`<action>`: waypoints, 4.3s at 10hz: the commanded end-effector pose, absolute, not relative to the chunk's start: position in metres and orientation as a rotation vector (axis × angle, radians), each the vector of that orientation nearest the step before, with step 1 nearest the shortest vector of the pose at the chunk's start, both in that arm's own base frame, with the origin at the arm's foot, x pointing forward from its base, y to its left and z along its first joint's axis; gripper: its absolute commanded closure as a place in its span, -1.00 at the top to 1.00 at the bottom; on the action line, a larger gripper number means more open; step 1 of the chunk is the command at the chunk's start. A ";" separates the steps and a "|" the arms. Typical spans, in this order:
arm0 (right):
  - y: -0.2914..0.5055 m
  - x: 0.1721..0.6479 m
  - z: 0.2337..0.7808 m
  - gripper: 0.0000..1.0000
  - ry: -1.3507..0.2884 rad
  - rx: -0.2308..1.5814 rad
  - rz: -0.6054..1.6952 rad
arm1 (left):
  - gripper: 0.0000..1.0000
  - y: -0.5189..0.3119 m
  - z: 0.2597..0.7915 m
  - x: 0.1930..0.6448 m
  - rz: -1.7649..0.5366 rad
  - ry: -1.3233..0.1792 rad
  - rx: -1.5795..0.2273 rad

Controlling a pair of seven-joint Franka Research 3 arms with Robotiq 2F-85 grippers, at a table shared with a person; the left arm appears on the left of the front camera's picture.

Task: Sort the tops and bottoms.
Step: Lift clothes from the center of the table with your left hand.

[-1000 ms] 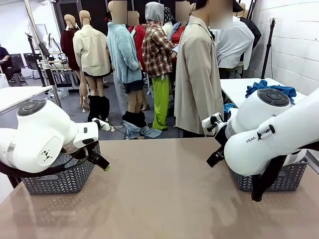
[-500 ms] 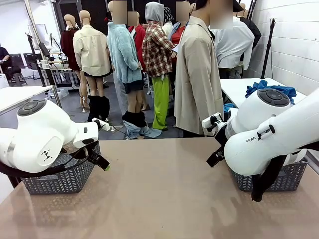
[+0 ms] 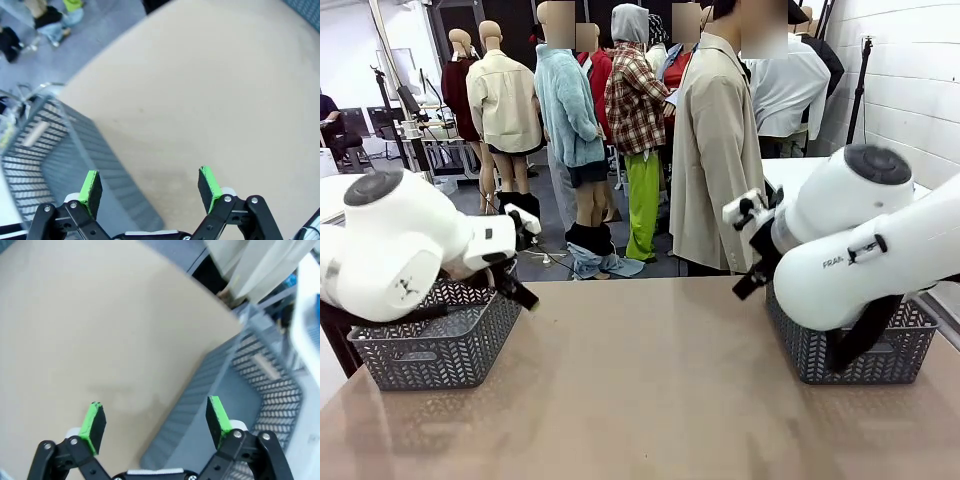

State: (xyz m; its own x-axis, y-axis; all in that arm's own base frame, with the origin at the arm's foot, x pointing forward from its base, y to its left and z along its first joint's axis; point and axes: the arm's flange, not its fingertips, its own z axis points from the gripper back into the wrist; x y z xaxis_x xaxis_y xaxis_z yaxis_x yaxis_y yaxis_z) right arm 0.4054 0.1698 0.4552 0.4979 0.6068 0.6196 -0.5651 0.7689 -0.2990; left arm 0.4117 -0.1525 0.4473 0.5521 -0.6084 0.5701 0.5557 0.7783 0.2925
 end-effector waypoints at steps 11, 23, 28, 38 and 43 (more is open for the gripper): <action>-0.093 0.367 0.520 1.00 -0.904 -0.406 -0.085 | 1.00 0.126 0.537 0.275 -0.051 -0.713 0.048; -0.116 0.385 0.546 1.00 -0.895 -0.406 -0.046 | 1.00 0.136 0.577 0.301 -0.059 -0.698 0.068; -0.116 0.385 0.546 1.00 -0.895 -0.406 -0.046 | 1.00 0.136 0.577 0.301 -0.059 -0.698 0.068; -0.116 0.385 0.546 1.00 -0.895 -0.406 -0.046 | 1.00 0.136 0.577 0.301 -0.059 -0.698 0.068; -0.116 0.385 0.546 1.00 -0.895 -0.406 -0.046 | 1.00 0.136 0.577 0.301 -0.059 -0.698 0.068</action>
